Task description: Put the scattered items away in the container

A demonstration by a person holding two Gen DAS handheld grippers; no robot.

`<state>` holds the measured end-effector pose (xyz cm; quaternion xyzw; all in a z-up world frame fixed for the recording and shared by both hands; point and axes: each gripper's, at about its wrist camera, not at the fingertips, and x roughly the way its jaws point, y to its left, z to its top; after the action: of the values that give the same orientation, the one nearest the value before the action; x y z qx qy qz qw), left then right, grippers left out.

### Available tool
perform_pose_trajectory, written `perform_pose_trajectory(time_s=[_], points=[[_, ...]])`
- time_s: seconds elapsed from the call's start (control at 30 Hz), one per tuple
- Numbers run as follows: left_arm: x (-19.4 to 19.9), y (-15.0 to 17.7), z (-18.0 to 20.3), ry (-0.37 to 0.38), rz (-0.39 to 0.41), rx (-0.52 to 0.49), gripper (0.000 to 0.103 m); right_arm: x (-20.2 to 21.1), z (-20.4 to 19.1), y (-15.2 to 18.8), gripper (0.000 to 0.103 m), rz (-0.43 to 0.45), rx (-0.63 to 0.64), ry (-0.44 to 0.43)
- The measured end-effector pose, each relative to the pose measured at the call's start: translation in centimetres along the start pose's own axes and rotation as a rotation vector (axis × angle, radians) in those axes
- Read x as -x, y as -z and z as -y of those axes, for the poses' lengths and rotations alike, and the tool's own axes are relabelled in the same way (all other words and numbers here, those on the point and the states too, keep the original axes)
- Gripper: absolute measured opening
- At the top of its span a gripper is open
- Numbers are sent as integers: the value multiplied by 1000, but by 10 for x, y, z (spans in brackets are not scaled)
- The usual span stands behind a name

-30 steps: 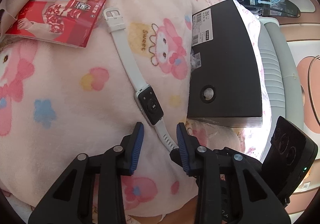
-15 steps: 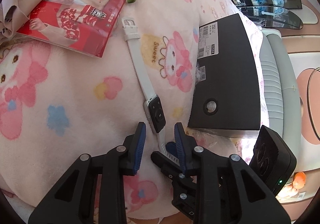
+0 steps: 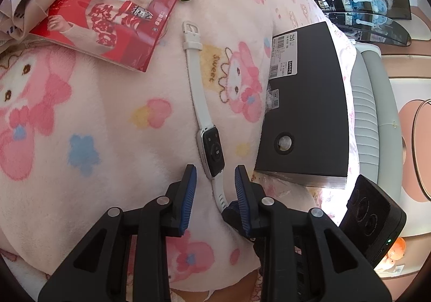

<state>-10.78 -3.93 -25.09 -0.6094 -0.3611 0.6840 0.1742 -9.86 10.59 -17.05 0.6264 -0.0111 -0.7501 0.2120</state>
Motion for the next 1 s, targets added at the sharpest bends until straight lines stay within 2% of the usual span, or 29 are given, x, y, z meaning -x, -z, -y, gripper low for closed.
perform_pose_trajectory(time_s=[0.1, 0.2, 0.27, 0.37, 0.47, 0.53, 0.63, 0.7, 0.8, 0.93, 1.0], points=[[-2, 1, 2, -12, -3, -12, 29, -9, -1, 1, 17, -42, 12, 9], [-8, 1, 5, -51, -7, -30, 29, -16, -3, 0, 19, -35, 36, 60], [-10, 2, 6, -63, -2, -33, 29, -18, -4, -2, 27, -23, 40, 125], [-14, 2, 11, -96, 15, -54, 29, -14, 0, -5, 30, -7, -9, 124], [-19, 2, 14, -122, 15, -68, 29, -16, -3, -4, 30, -3, 26, 135], [-19, 2, 14, -105, 14, -68, 29, -16, -6, -1, 15, -14, 53, 96], [-14, 3, 16, -14, 11, -71, 30, -5, 1, 3, 12, -17, 1, -50], [-11, 5, 21, 48, 4, -92, 34, 3, 10, 6, 12, -17, -52, -141], [-16, 12, 36, 68, -21, -160, 34, 10, 23, 12, 12, -22, -114, -235], [-32, 21, 49, 58, -71, -220, 34, 14, 20, 17, 11, -20, -97, -209], [-38, 25, 52, 21, -76, -239, 34, 15, 22, 17, 11, -18, -113, -213]])
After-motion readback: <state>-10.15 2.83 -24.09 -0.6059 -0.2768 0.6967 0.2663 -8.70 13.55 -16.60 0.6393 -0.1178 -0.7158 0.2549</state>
